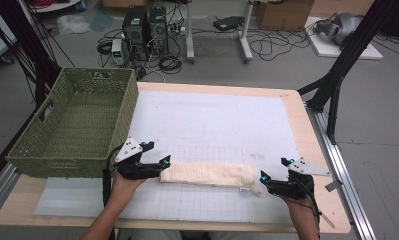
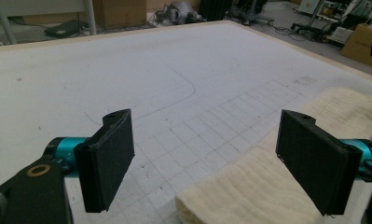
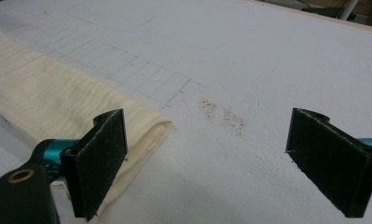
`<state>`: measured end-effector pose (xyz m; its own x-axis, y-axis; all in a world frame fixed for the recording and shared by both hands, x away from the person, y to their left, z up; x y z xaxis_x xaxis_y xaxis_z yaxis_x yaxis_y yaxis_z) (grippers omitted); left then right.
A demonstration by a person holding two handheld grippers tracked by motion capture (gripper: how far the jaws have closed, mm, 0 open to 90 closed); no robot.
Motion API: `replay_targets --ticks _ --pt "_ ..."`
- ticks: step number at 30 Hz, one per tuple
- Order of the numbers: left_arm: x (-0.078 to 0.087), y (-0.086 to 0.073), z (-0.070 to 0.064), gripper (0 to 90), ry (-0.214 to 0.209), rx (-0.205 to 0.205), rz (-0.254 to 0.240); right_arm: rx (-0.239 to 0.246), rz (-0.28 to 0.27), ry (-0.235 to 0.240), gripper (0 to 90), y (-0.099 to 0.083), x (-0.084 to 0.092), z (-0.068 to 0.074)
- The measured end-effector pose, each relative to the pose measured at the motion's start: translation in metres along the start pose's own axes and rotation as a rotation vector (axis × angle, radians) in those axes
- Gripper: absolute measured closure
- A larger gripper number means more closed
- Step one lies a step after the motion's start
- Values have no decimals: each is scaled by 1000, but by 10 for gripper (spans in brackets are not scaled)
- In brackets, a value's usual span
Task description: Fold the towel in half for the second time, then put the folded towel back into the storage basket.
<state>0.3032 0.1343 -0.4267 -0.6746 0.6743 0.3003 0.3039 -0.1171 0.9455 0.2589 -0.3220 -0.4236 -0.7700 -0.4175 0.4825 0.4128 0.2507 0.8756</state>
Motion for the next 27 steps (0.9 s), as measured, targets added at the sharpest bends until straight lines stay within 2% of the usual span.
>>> replay_targets --ticks 5,10,20,27 --pt "4 -1 1 198 15 -2 7 -15 -10 -12 116 0 1 -3" --pt "6 -2 4 203 32 4 16 1 2 2 116 1 -4 1" --pt "3 -3 4 203 21 11 27 -5 5 -3 116 0 -4 0" --pt "1 -4 3 206 21 19 61 -8 14 -2 116 -2 -4 0"
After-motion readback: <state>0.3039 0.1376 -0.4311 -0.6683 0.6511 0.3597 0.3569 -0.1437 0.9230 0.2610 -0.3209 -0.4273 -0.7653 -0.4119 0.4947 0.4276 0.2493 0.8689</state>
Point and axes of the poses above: each handheld gripper's, and its own axes: x roughly backward along the jaws, y roughly out of its top, z roughly to its left, the point moved 1 cm from there along -x, roughly forward along the jaws
